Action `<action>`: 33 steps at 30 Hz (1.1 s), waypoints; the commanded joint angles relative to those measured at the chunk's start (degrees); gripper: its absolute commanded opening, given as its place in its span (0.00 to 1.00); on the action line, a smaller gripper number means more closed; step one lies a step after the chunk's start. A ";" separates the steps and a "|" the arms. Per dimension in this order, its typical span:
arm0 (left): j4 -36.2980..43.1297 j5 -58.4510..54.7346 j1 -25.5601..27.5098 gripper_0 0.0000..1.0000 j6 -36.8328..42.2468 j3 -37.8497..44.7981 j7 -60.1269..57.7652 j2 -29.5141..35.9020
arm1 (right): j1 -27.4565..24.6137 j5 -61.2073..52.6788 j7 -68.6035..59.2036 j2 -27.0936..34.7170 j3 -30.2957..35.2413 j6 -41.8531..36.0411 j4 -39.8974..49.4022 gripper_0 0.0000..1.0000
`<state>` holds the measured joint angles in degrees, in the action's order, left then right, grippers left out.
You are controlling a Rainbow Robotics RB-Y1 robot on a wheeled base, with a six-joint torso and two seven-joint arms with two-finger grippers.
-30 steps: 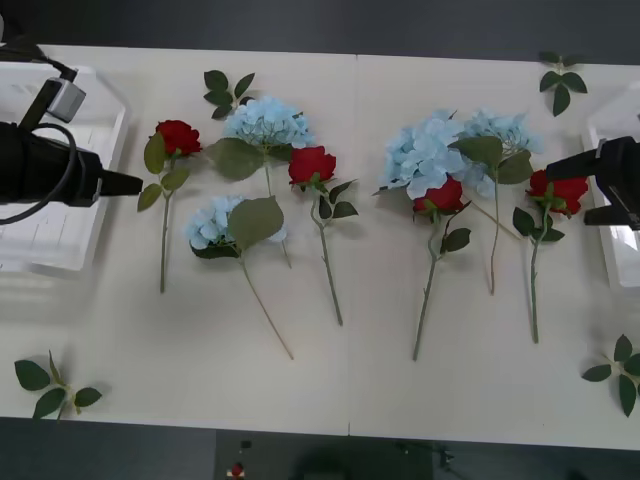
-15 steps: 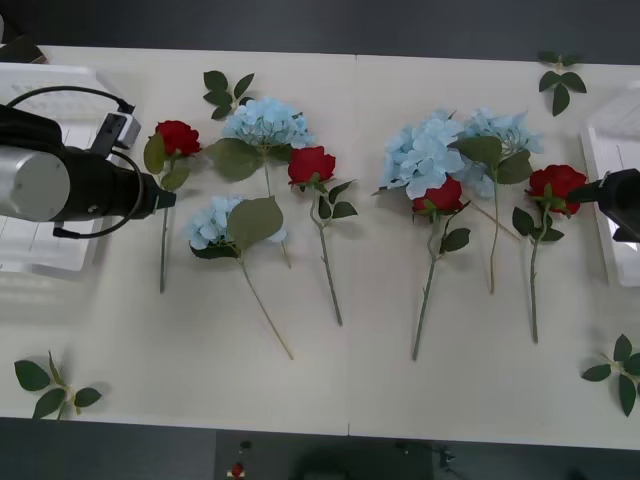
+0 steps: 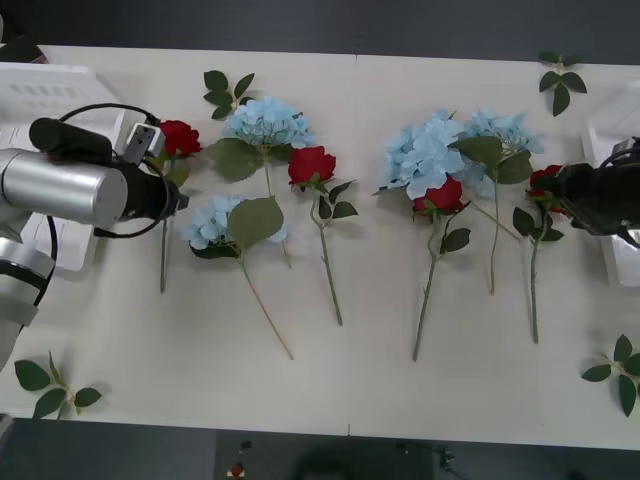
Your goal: Put the red flowers into the right box and the blue flowers into the left box
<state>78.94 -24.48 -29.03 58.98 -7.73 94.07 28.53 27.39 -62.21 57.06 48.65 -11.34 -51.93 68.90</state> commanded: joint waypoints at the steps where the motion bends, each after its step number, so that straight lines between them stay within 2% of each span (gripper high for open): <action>1: -3.17 3.82 -3.14 1.00 -2.73 0.69 -2.40 -1.46 | 3.73 0.78 -4.24 -0.05 -4.74 3.24 -3.51 1.00; 5: -6.60 5.32 -3.49 1.00 -5.46 0.69 -2.93 -2.61 | 5.84 1.31 -4.59 -1.19 -8.17 5.70 -6.85 1.00; 7: -7.83 5.23 -3.49 0.94 -6.34 0.69 -3.19 -2.87 | 6.72 1.57 -4.77 -1.63 -9.49 6.85 -8.26 0.97; 8: -8.10 5.23 -3.49 0.91 -6.34 0.69 -3.28 -2.96 | 6.89 1.66 -4.77 -1.80 -9.75 7.11 -8.52 0.74; 9: -8.53 5.14 -3.49 0.87 -6.34 0.69 -3.45 -3.13 | 7.16 1.66 -4.77 -2.24 -9.93 7.46 -8.87 0.15; 10: -9.24 5.05 -3.49 0.85 -6.34 0.69 -3.54 -3.22 | 7.42 1.83 -4.95 -2.59 -9.84 7.64 -9.31 0.00; 12: -9.94 4.79 -3.49 0.83 -6.34 0.43 -3.81 -3.31 | 7.68 2.01 -5.03 -2.86 -9.84 7.73 -9.75 0.00; 13: -10.29 4.70 -3.49 0.77 -6.43 -0.01 -3.98 -3.31 | 7.86 2.18 -5.03 -2.86 -9.84 7.73 -9.75 0.00; 14: -10.47 4.70 -3.49 0.66 -6.34 -0.36 -4.33 -3.31 | 7.86 2.18 -5.03 -2.86 -9.84 7.73 -9.75 0.00; 15: -10.82 4.70 -3.49 0.47 -6.34 -0.71 -4.60 -3.31 | 7.86 2.18 -5.12 -2.86 -9.84 7.73 -9.75 0.00; 16: -10.82 4.70 -3.49 0.37 -6.34 -0.89 -4.68 -3.31 | 7.86 2.18 -5.12 -2.86 -9.84 7.73 -9.75 0.00; 17: -10.91 4.70 -3.40 0.13 -6.34 -0.98 -5.04 -3.31 | 7.86 2.18 -5.12 -2.86 -9.93 7.73 -9.75 0.00; 18: -10.91 4.61 -3.40 0.03 -6.34 -1.24 -5.21 -3.31 | 7.86 2.18 -5.12 -2.86 -9.84 7.73 -9.75 0.00; 19: -10.91 4.53 -3.40 0.00 -6.34 -1.50 -5.39 -3.31 | 7.86 2.18 -5.12 -2.86 -9.84 7.73 -9.75 0.00; 25: -9.33 3.56 -3.40 0.00 -6.34 -1.68 -6.35 -3.31 | 8.47 2.18 -4.42 -2.16 -9.84 6.93 -9.40 0.00; 33: -2.56 1.19 -3.40 0.00 -2.29 -1.59 -8.20 -3.31 | 13.22 3.06 -1.87 4.61 -9.84 -3.17 -3.95 0.00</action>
<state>72.19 -22.61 -31.26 54.90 -9.71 89.99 25.05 37.04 -60.02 53.73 48.92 -21.87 -53.92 61.59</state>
